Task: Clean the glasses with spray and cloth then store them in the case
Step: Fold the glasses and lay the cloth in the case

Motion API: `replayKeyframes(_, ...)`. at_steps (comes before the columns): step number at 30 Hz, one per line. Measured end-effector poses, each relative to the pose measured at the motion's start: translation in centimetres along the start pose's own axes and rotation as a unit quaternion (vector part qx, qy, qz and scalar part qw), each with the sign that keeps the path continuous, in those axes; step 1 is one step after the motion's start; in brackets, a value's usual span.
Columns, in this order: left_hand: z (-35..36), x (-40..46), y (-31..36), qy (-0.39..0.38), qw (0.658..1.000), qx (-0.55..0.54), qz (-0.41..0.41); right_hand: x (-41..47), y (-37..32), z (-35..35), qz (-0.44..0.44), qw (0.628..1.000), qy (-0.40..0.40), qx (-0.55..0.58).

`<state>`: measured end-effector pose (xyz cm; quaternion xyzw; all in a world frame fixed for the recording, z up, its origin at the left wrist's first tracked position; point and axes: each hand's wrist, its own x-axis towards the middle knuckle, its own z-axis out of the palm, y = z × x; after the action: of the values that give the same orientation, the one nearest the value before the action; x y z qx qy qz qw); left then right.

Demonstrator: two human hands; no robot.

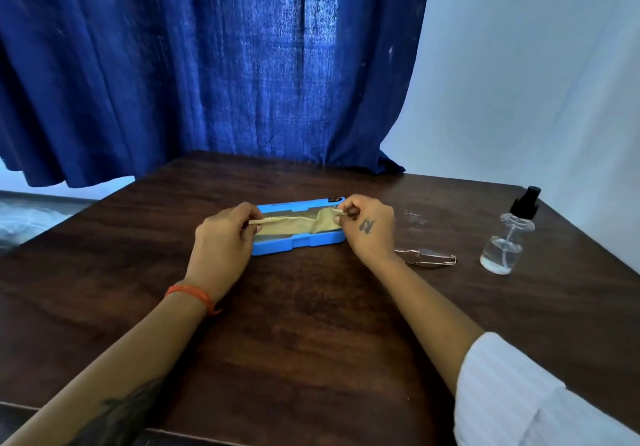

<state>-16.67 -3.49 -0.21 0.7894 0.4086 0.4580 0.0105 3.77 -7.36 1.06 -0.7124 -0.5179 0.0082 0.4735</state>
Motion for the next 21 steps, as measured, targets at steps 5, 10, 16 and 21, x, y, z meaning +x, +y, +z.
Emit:
replayKeyframes(5, 0.4, 0.1, 0.0, 0.004, 1.0, -0.015, 0.001, -0.3, 0.2, 0.4, -0.022, 0.999, -0.011, -0.041)
replayKeyframes(10, 0.9, -0.1, 0.2, 0.015, 0.997, -0.038, -0.063, -1.1, -0.6, 0.0, -0.088, 0.987, 0.008, -0.135)
replayKeyframes(16, 1.0, -0.3, 0.3, 0.009, 0.994, -0.053, -0.096, -2.9, -1.2, 0.4, -0.243, 0.954, -0.083, -0.156)
replayKeyframes(21, 0.3, -0.8, 0.7, -0.008, 0.997, 0.069, 0.042, -2.7, -0.5, 1.2, -0.226, 0.922, -0.223, -0.221)
